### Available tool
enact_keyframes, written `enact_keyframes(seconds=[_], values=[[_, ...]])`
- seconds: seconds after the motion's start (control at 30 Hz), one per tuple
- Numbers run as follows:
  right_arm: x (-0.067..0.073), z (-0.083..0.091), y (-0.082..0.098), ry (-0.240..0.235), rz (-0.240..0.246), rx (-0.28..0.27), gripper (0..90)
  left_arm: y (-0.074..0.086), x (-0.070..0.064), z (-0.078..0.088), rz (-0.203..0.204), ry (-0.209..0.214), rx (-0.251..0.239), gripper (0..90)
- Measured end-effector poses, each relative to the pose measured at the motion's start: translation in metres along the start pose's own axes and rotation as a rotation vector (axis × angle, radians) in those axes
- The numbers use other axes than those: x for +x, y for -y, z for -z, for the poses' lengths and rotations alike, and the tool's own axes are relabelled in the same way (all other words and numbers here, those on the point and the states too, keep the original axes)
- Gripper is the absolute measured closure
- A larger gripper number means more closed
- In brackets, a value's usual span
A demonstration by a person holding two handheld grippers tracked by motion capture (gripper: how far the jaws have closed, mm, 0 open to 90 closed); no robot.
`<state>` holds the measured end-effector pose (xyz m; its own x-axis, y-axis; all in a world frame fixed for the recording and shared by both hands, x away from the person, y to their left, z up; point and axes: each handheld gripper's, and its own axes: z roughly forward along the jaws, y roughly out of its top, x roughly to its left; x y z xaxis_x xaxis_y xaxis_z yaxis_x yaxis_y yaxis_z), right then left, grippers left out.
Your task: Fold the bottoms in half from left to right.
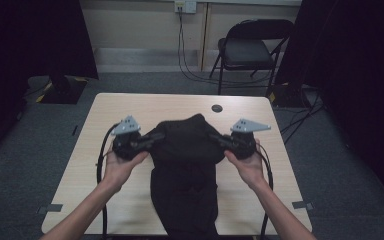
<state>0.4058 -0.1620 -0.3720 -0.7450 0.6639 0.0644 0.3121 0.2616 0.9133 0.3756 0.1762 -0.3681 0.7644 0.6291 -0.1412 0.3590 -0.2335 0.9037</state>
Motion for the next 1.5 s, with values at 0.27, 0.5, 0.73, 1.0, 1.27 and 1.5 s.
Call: enact_keyframes(seconds=[0.27,0.5,0.73,1.0,1.27,1.5], values=[[0.032,-0.006,0.083,-0.057,-0.022,0.209,85.6,0.086,-0.019,-0.026,-0.002,0.069,0.272,85.2],[0.032,-0.031,0.118,-0.081,-0.001,0.339,84.4,0.105,-0.016,-0.058,-0.024,0.056,0.400,84.1],[0.003,-0.064,0.106,-0.010,-0.010,0.298,84.9,0.089,0.029,-0.091,-0.031,-0.101,0.333,84.0],[-0.037,-0.109,0.084,0.102,0.014,0.281,84.5,0.071,0.072,-0.128,-0.059,-0.207,0.283,82.0],[-0.038,-0.107,0.076,0.150,-0.006,0.287,59.4,0.070,0.077,-0.116,0.048,-0.202,0.269,63.2],[-0.017,-0.054,0.066,0.156,-0.018,0.234,38.3,0.063,0.041,-0.062,-0.039,-0.146,0.237,52.5]])
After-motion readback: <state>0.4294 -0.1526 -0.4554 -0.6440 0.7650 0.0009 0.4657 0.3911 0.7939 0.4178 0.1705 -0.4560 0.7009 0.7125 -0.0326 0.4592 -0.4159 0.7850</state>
